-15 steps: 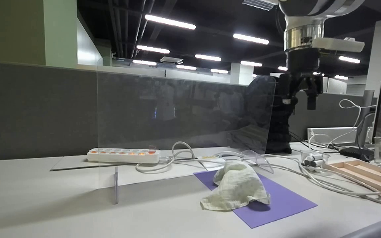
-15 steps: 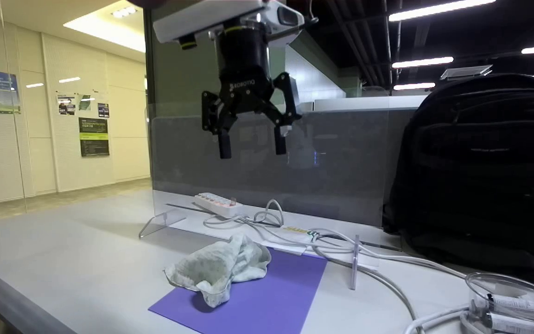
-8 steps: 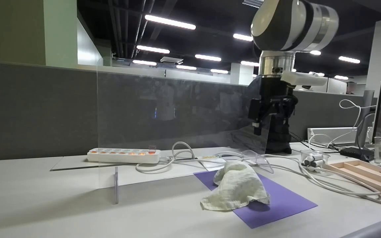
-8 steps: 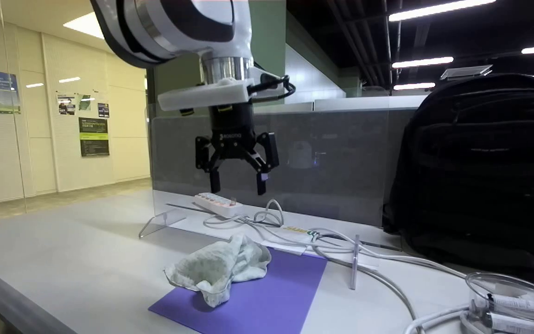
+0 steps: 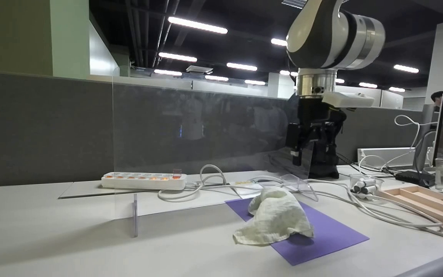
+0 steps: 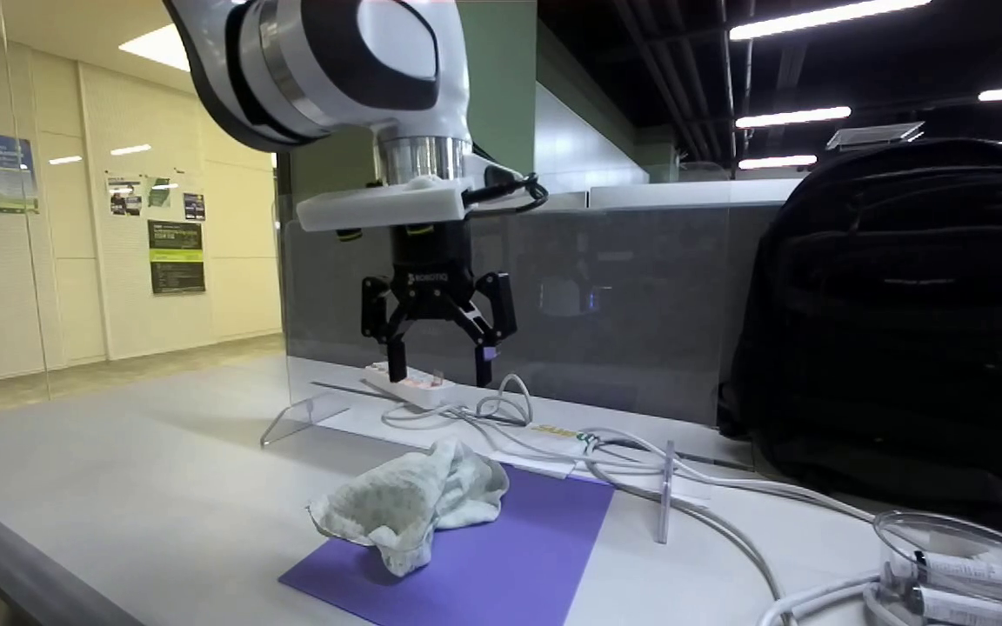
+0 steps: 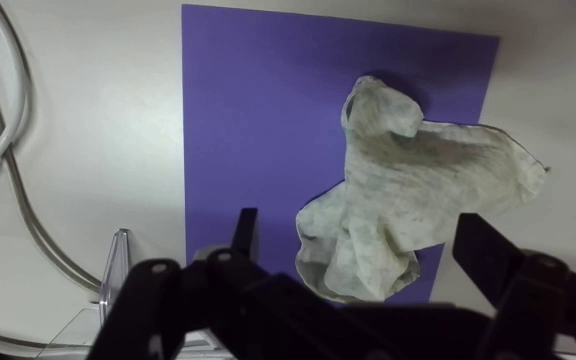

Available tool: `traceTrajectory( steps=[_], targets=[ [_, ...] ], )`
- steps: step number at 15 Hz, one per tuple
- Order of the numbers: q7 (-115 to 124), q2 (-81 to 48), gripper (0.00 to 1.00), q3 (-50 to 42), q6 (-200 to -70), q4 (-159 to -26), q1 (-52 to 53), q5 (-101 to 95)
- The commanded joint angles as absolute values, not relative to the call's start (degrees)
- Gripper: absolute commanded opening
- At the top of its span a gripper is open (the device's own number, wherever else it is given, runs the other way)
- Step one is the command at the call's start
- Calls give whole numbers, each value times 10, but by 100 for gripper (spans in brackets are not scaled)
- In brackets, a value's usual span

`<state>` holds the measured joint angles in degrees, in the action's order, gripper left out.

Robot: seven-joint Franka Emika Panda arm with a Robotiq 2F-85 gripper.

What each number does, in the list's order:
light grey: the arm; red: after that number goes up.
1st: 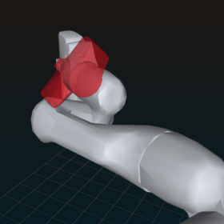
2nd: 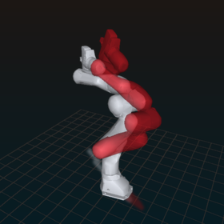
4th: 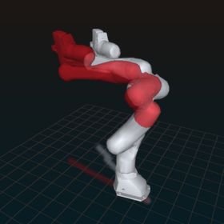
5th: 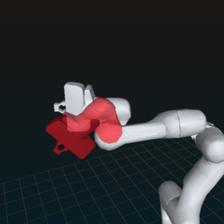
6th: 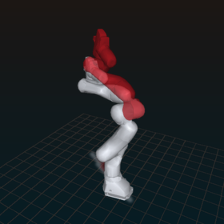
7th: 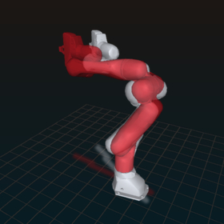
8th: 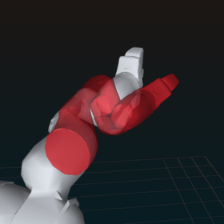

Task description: Put the cloth on the countertop shield

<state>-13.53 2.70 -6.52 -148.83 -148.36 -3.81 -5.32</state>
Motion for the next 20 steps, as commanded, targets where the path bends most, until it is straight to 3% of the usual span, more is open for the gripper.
traceTrajectory(
  steps=[1, 14, 15, 16, 20],
  targets=[
    [-120, -2, 100, -56, -1503, -1478, -40, -72],
    [-153, -166, 100, -18, -1635, -1424, -47, -51],
    [-160, -173, 75, -10, -1636, -1420, -52, -44],
    [-167, -177, 75, -3, -1635, -1417, -56, -39],
    [-184, -183, 46, 15, -1624, -1413, -69, -33]
  ],
)
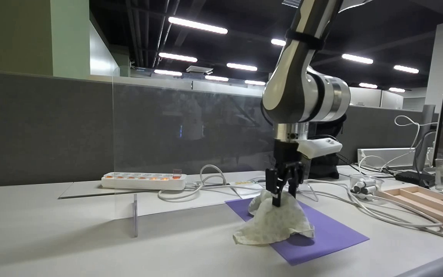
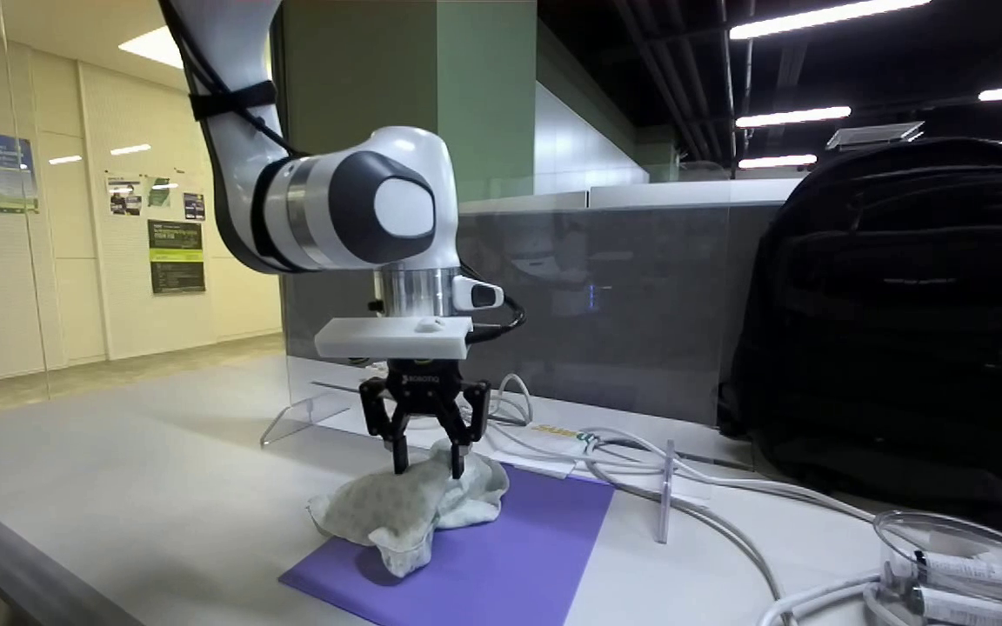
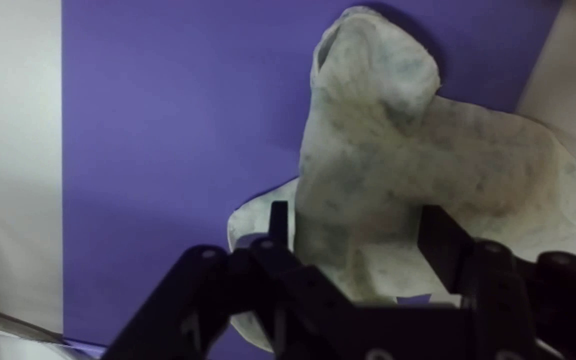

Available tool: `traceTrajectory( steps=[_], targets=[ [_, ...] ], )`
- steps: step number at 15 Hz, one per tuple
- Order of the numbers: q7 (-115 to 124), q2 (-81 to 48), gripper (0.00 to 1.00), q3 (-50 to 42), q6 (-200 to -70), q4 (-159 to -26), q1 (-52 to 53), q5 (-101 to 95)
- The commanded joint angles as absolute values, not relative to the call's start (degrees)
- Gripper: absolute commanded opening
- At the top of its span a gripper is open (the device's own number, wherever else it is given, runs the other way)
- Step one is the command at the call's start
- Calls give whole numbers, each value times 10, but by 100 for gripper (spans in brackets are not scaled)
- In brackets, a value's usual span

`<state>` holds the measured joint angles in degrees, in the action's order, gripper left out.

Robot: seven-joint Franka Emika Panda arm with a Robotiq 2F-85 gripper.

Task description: Put the cloth on the countertop shield

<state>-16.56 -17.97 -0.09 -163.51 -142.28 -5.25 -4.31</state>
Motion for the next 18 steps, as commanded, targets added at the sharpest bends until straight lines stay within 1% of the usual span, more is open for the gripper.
traceTrajectory(
  steps=[1, 5, 6, 7, 14, 18],
  targets=[
    [-191, -182, 38, 20, -1618, -1414, -73, -31],
    [-218, -178, 12, 35, -1604, -1415, -89, -18],
    [-225, -177, 4, 39, -1600, -1416, -93, -15],
    [-234, -175, 1, 44, -1596, -1416, -97, -10],
    [-222, -139, 0, 32, -1538, -1417, -87, -7],
    [-220, -69, 0, 31, -1486, -1414, -73, -12]
  ],
)
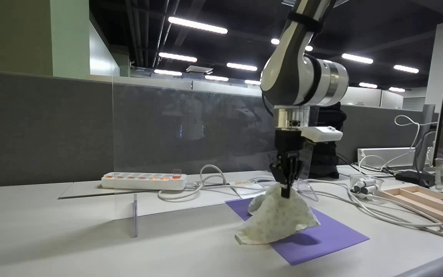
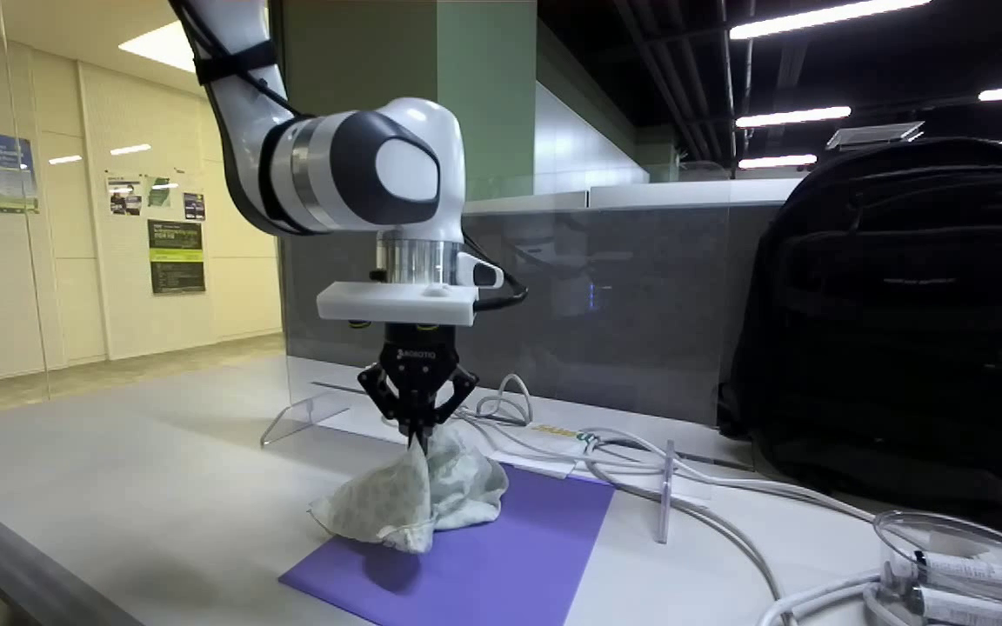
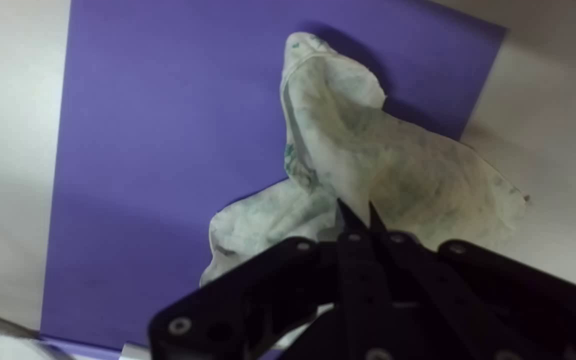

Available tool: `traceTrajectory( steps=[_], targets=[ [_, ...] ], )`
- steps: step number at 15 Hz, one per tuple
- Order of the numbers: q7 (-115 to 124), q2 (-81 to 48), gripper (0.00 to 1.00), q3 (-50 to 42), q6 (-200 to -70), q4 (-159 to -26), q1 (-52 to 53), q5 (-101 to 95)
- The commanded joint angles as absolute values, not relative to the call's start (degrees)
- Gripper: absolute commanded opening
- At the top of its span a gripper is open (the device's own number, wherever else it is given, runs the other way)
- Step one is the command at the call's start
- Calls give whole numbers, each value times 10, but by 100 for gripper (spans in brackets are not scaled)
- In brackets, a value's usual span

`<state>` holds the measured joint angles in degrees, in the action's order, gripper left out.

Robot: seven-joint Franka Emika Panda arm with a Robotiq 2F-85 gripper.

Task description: Put the cloth on the countertop shield

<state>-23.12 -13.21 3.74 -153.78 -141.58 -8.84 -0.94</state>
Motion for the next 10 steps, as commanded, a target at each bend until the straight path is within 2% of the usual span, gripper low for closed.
traceTrajectory(
  steps=[1, 6, 10],
  targets=[
    [-220, -45, 0, 31, -1464, -1410, -67, -12],
    [-211, 78, 0, 26, -1321, -1358, -30, -17],
    [-232, 125, 0, 14, -1213, -1302, -4, 5]
  ],
)
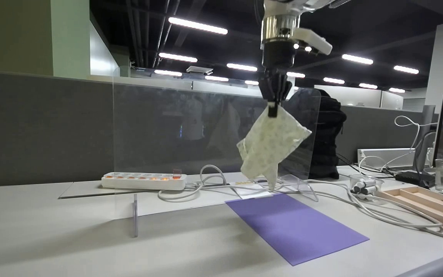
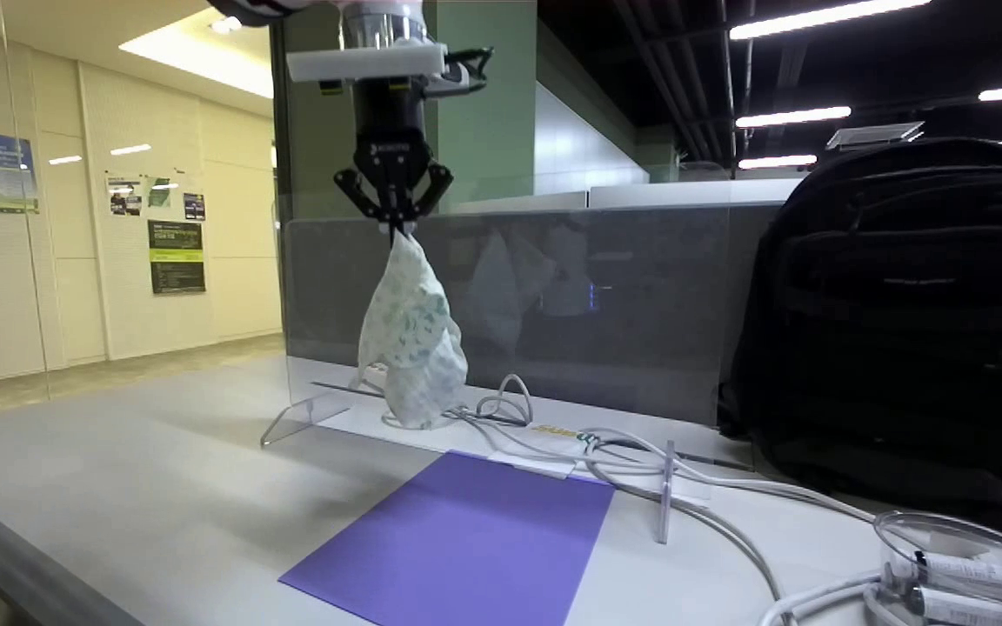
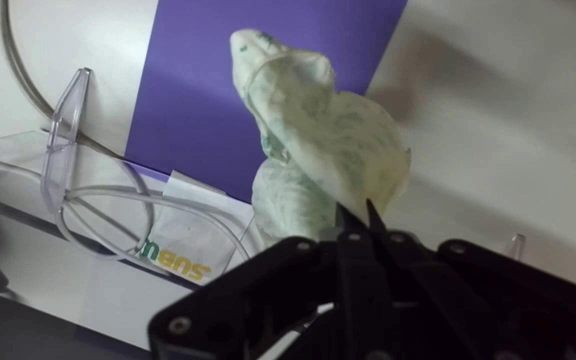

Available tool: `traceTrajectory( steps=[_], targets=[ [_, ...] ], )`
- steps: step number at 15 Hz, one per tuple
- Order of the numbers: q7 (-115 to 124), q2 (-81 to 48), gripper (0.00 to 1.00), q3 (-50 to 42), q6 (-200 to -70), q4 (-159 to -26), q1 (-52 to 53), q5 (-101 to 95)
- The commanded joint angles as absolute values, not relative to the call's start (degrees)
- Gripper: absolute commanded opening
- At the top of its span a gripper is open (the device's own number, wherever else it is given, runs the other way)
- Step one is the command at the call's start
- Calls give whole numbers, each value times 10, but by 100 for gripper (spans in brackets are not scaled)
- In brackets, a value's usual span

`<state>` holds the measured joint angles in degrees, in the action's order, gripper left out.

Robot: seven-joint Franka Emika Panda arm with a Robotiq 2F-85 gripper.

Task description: Put the cloth on the countertop shield

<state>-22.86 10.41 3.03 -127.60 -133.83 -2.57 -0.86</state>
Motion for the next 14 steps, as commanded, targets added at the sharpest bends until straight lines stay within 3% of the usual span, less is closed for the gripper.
traceTrajectory(
  steps=[1, 8, 14],
  targets=[
    [-226, 118, 1, 12, -1250, -1326, -3, -11],
    [-152, 125, 0, 19, -1231, -1307, 7, -1],
    [-25, 103, 0, 21, -1304, -1242, 3, 1]
  ],
)
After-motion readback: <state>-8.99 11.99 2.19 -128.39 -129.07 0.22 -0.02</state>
